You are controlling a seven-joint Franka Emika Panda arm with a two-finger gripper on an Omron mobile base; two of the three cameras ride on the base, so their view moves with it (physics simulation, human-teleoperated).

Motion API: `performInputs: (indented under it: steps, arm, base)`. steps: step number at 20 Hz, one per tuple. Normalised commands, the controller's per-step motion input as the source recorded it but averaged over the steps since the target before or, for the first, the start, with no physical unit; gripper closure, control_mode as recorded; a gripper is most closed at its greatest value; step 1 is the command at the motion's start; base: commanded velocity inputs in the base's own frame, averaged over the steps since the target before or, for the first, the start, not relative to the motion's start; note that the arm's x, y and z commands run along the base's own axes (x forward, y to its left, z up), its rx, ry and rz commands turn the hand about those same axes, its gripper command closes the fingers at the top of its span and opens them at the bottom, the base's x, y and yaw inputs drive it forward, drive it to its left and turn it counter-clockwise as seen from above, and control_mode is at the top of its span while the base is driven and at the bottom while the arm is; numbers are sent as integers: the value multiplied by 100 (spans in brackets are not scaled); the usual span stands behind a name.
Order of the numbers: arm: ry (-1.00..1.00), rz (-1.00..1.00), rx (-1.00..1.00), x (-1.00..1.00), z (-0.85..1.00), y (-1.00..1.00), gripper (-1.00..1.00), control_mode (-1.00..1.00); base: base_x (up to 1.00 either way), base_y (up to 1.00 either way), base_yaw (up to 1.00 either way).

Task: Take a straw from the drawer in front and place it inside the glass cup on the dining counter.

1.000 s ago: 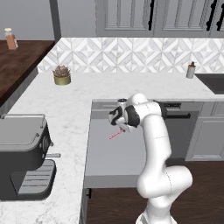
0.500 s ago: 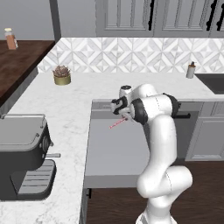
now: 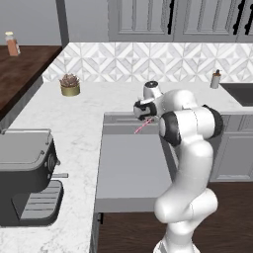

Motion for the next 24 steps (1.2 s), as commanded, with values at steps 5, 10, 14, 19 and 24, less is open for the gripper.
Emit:
performInputs:
  steps: [5, 10, 14, 19, 24]
  arm:
    - [-25, 17, -23, -67, 100, -51, 100, -100]
    - [-28, 22, -28, -92, 100, -36, 100, -100]
    - [-30, 26, -31, -100, 89, -23, 100, -100]
    - [-19, 23, -23, -100, 53, -5, 100, -100]
    - [-2, 10, -10, -53, 51, 3, 100, -100]
  base:
    - [0, 0, 0]
    - [0, 0, 0]
    - [0, 0, 0]
    - [0, 0, 0]
    - [0, 0, 0]
